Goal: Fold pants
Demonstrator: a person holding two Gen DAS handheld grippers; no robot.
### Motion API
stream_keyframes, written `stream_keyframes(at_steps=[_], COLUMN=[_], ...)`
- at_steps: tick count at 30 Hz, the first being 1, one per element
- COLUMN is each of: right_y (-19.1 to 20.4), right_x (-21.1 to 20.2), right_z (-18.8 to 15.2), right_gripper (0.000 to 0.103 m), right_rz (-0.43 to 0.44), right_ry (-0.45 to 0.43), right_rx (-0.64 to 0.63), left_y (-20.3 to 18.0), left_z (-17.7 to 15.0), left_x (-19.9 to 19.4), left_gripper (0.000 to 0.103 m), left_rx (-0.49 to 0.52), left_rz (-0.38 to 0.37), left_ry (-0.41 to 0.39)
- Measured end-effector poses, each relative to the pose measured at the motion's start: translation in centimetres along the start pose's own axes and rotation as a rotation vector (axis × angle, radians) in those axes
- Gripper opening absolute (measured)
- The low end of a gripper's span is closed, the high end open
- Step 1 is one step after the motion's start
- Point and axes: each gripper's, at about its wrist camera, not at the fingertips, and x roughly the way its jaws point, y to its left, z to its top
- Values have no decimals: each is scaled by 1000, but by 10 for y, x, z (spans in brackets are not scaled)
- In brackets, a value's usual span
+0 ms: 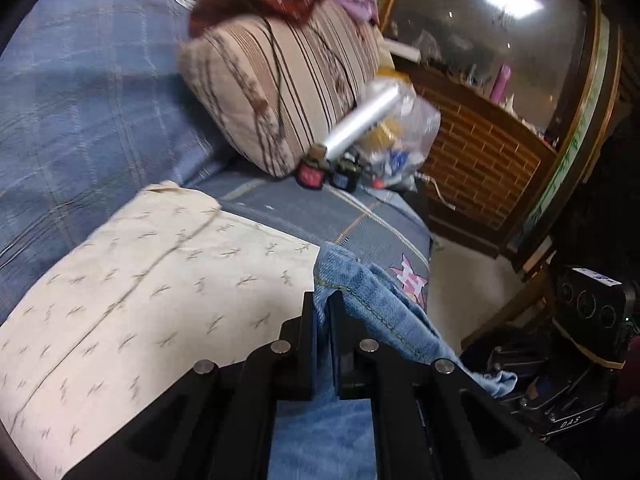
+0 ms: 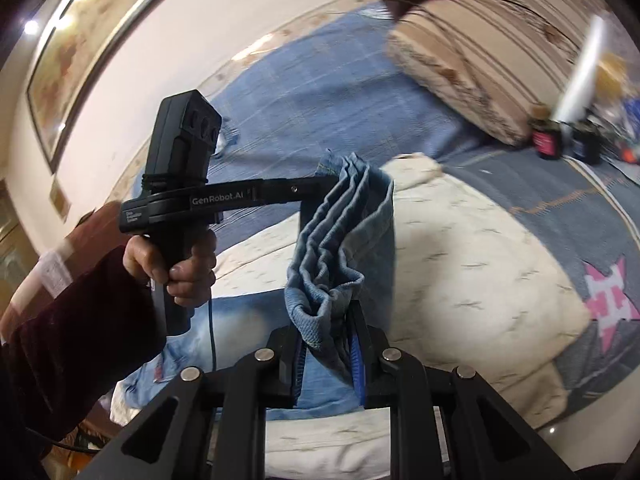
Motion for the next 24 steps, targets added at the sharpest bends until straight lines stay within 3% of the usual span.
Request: stream_keyframes(at_steps=[5,10,13,17,19,21,24], right_y=[55,90,101,115,118,119,120], right_x=[23,58,82,120,139,145,136], right_z=[-9,-24,-33,-65,-81,-90,-82], right_gripper=[20,20,20,25,33,45,64], right_rz=[66,88,102,109,99,104,204], right_ry=[56,136,191,361,454,476,475], right_rx=[-89,-134,-144,-160,-181,-217,-192], left_y=[23,60,94,131,131,121,106], left_z=[-38,-81,-112,-151,-162,-167,-171], left_x=[-52,-81,-98,-117,-122,-124,-121], left_gripper=[6,12,18,29,30,37,65], left_rx=[-72,-195,-359,-614,-647,-643,-631], left_rz=[44,133,234,203,211,216,230], left_ry=[-65,-71,-95,-155,-156,-148,-101])
